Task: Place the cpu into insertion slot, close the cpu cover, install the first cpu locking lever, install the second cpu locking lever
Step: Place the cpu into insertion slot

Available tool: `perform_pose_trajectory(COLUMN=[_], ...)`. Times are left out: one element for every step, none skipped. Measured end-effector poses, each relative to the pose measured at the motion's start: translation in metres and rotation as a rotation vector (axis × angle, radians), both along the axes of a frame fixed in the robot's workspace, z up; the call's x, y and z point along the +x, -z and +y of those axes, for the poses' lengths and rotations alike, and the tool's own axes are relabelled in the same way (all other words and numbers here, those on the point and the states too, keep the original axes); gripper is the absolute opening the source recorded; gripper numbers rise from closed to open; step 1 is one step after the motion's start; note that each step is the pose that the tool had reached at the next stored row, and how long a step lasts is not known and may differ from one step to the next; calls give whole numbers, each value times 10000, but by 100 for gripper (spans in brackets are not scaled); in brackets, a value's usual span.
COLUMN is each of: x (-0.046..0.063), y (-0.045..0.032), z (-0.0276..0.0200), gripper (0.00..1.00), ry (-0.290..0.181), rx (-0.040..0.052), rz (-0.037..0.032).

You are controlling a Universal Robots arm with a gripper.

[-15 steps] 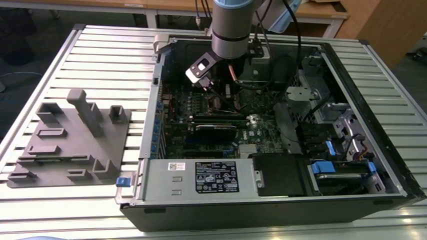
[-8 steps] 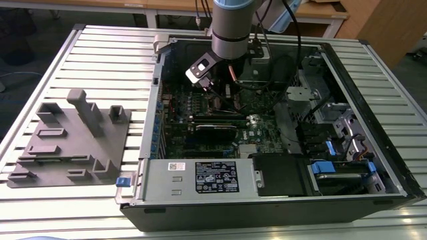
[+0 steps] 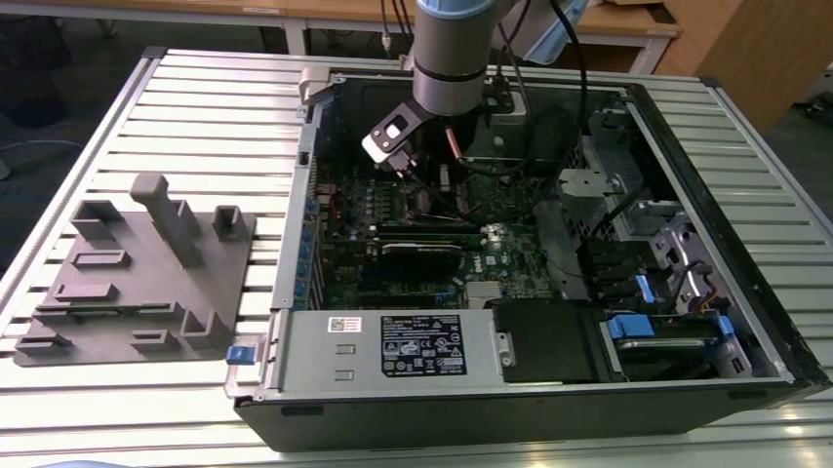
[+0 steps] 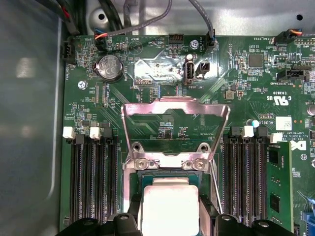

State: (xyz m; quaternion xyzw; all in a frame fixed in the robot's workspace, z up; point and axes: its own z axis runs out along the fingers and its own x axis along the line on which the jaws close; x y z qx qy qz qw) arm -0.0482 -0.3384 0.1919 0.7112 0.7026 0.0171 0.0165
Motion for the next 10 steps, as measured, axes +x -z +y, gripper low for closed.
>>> perform_pose_trajectory(x=[0,0,0,0,0,0,0,0,0,0], y=[1,1,2,3,3,3,3,3,3,3], z=[0,0,0,1,0,0,1,0,0,0], gripper=[54,54,54,54,54,54,54,54,54,54], ry=[0,0,0,0,0,0,0,-1,0,0], rx=[-1,-1,0,2,2,2,3,2,2,2], rz=[0,-1,-1,-3,-3,-3,-3,-3,-3,-3])
